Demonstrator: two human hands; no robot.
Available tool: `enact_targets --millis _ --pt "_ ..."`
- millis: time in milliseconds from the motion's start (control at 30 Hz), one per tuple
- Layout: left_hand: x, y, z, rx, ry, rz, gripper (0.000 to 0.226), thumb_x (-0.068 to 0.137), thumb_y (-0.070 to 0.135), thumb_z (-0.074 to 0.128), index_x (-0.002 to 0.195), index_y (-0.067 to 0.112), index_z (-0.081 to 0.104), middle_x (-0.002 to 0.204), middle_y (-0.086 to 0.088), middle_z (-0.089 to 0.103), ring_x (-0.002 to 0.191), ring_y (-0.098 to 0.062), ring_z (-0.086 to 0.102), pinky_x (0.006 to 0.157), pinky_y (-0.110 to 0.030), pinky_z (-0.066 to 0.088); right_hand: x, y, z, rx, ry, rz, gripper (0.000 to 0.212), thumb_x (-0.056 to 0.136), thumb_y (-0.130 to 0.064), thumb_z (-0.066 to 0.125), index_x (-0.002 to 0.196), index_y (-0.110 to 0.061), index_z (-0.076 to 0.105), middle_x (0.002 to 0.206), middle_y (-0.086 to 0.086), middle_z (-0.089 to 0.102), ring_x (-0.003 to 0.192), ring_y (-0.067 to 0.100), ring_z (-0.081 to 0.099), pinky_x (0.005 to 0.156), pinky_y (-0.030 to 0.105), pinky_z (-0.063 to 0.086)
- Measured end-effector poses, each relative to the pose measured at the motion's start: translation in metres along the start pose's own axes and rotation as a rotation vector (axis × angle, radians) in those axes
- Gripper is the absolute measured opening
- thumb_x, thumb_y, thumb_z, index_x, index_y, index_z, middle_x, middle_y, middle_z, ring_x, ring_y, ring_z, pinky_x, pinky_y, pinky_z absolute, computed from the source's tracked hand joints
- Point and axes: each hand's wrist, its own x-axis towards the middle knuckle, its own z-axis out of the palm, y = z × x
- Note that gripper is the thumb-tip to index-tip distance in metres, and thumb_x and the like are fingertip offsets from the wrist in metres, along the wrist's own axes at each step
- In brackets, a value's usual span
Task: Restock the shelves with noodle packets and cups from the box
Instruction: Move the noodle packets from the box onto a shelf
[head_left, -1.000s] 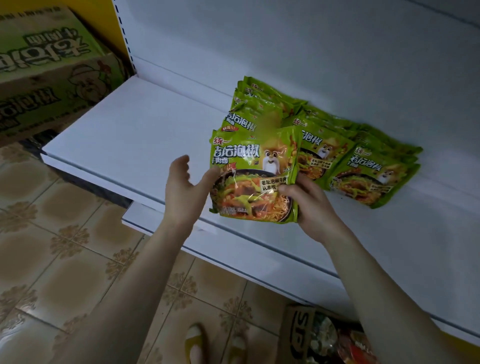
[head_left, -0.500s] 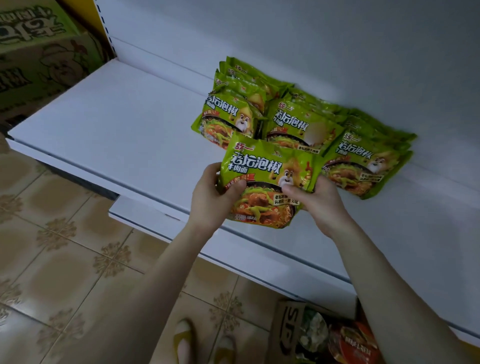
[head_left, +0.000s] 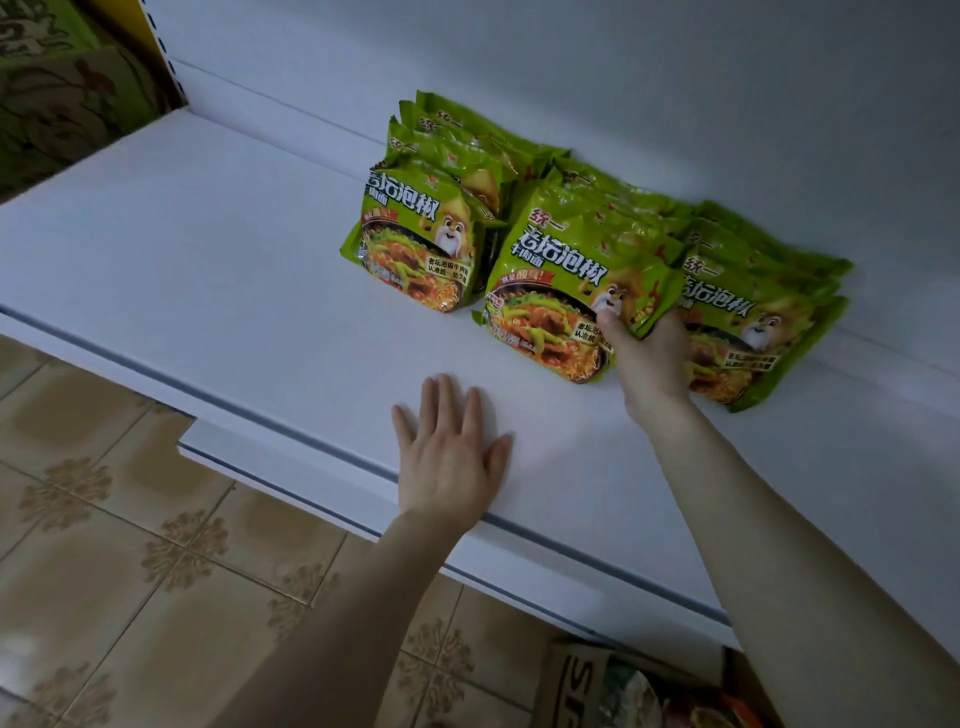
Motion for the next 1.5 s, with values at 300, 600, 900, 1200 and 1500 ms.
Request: enact_targets --millis 300,600,900,1200,1500 --pt "0.0 -0.001 0.004 0.021 0.045 0.014 0.084 0.079 0.057 -0.014 0.147 0.016 0.013 0.156 -0.015 0.003 0.144 -0.031 -0.005 0.113 -0.053 -0.001 0.022 0.003 0.02 -0.101 0.013 -0.046 0.037 0.084 -0.016 0.065 0.119 -0.008 0.056 0.115 0.008 0.062 0.105 0.02 0.056 0.088 0.028 0.042" --pt "-0.001 -0.002 0.006 0.028 0.07 0.015 0.08 0.082 0.058 -0.011 0.147 0.017 0.012 0.156 -0.014 0.002 0.144 -0.03 -0.007 0.113 -0.051 -0.006 0.012 0.009 0.022 -0.162 0.052 -0.043 0.048 0.08 -0.016 0.07 0.123 -0.007 0.052 0.121 0.008 0.061 0.112 0.022 0.056 0.088 0.026 0.042" --pt "-0.001 -0.001 0.006 0.035 0.078 0.016 0.08 0.082 0.057 -0.011 0.146 0.017 0.015 0.156 -0.014 0.005 0.144 -0.03 -0.004 0.113 -0.052 -0.001 0.011 0.012 0.018 -0.251 0.073 -0.046 0.048 0.082 -0.016 0.068 0.123 -0.001 0.048 0.122 0.012 0.058 0.115 0.026 0.053 0.086 0.024 0.04" --pt "0.001 0.0 0.004 0.047 0.107 0.078 0.067 0.088 0.047 0.014 0.123 0.003 0.05 0.136 -0.028 0.04 0.133 -0.042 0.031 0.101 -0.064 0.023 -0.013 0.013 -0.006 -0.4 -0.005 -0.197 0.039 0.088 -0.013 0.057 0.125 -0.002 0.051 0.122 0.013 0.058 0.114 0.025 0.053 0.08 0.02 0.035" --pt "-0.054 0.03 -0.009 0.015 0.385 0.618 0.035 0.087 0.027 0.044 0.093 0.004 0.07 0.095 -0.014 0.071 0.093 -0.03 0.067 0.086 -0.05 0.049 -0.064 0.015 -0.061 -0.567 -0.143 -0.168 0.037 0.092 -0.017 0.053 0.127 -0.005 0.053 0.134 0.008 0.054 0.126 0.02 0.047 0.101 0.023 0.033"
